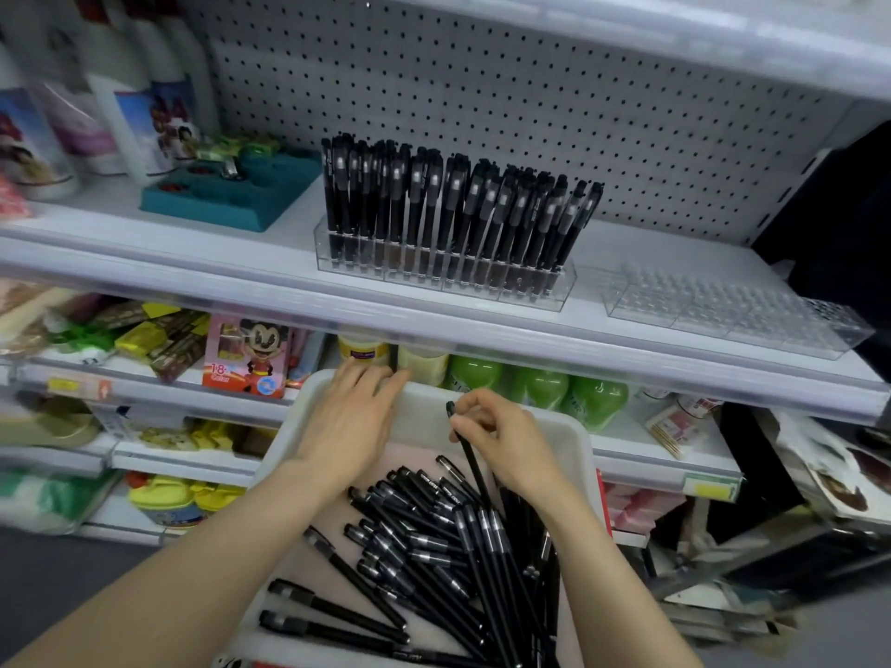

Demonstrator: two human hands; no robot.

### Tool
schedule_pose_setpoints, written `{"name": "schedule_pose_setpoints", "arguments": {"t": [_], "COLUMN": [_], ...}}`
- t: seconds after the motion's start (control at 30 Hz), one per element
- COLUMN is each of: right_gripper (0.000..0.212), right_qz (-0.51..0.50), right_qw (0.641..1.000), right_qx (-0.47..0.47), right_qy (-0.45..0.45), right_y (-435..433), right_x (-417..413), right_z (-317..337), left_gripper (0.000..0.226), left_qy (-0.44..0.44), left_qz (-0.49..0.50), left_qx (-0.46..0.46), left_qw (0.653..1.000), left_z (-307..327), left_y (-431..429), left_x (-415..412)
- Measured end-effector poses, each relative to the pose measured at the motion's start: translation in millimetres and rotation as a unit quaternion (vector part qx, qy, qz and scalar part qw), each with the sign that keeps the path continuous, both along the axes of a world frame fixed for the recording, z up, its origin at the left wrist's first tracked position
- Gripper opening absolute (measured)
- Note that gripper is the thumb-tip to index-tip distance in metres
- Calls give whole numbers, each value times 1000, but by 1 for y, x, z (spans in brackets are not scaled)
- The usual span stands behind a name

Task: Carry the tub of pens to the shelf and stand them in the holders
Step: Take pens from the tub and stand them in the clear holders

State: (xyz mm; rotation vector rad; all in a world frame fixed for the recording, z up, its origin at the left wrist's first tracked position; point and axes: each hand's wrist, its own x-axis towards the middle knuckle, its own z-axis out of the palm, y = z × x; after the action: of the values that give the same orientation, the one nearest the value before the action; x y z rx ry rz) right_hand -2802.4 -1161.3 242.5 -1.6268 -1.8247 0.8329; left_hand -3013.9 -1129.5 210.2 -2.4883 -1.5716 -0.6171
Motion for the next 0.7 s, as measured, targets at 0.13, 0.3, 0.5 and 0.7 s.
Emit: {"name": "schedule_pose_setpoints", "arguments": {"t": [0.13, 0.3, 0.5, 0.7], "right_gripper": [11, 9, 14, 6], "right_qz": [1, -45, -161, -234], "right_qw": [993, 981, 944, 887], "right_qx": [54, 116, 244, 371], "right_qy": [102, 147, 151, 147], "right_y": [-3, 10, 30, 54], "right_x": [2, 21, 55, 75], "right_z": [31, 74, 136, 179], "left_gripper": [46, 50, 67, 57], "left_qy": [8, -10, -26, -7], "left_qz": [-6, -57, -43, -26], "left_qx": [-16, 37, 96, 134], "left_qw": [1000, 998, 994, 991], "left_z": [11, 45, 95, 107], "left_y": [1, 5, 37, 69], "left_x": [-2, 11, 36, 46]}}
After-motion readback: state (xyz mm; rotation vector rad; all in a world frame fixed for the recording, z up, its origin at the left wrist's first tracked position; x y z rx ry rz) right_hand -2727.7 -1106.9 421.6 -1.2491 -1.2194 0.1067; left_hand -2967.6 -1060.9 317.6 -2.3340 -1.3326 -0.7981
